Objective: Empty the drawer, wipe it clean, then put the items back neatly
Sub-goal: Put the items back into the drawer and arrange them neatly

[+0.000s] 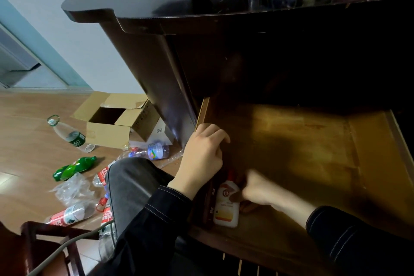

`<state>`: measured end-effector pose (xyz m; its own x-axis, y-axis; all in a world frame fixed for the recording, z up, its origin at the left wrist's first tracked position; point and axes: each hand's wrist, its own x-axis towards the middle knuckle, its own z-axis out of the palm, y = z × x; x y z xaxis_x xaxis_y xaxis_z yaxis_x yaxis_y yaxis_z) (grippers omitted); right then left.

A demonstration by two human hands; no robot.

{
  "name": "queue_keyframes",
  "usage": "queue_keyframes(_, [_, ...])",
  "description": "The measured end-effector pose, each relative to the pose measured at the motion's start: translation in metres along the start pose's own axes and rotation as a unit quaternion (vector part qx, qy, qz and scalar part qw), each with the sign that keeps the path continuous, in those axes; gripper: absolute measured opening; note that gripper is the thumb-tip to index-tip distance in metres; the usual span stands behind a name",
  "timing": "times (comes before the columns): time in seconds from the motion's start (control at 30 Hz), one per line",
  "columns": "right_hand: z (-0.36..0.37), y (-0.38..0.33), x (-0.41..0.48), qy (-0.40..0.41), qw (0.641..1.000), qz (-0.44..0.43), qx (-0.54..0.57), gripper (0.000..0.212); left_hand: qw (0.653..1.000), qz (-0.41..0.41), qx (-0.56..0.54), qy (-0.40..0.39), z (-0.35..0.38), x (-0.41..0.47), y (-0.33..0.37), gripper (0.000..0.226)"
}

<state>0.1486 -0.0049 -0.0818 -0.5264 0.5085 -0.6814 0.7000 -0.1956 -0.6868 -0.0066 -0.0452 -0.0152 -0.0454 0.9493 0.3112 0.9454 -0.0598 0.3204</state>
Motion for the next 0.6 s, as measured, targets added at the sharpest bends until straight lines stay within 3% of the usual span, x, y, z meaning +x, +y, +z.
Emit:
queue_keyframes(0.1, [0.006,0.004,0.001,0.000,0.995,-0.005,-0.098,0.042,1.000,-0.010,-0.007,0.001,0.000,0.000,0.001,0.036])
queue_keyframes(0.23, [0.002,0.002,0.002,0.042,0.963,-0.051,-0.260,0.038,0.999,-0.015,-0.028,0.013,0.001,0.001,0.003,0.033])
queue_keyframes(0.4, [-0.011,-0.004,0.005,0.131,0.894,-0.223,-0.365,0.091,0.992,-0.076,-0.073,0.065,0.000,0.000,-0.002,0.035])
queue_keyframes(0.5, [-0.008,-0.003,0.010,0.082,0.858,-0.291,-0.416,0.107,0.987,-0.105,-0.097,0.073,-0.002,0.000,-0.004,0.038])
queue_keyframes(0.6, [-0.003,-0.002,0.016,0.023,0.863,-0.291,-0.412,0.117,0.986,-0.116,-0.100,0.062,-0.004,0.000,-0.005,0.036])
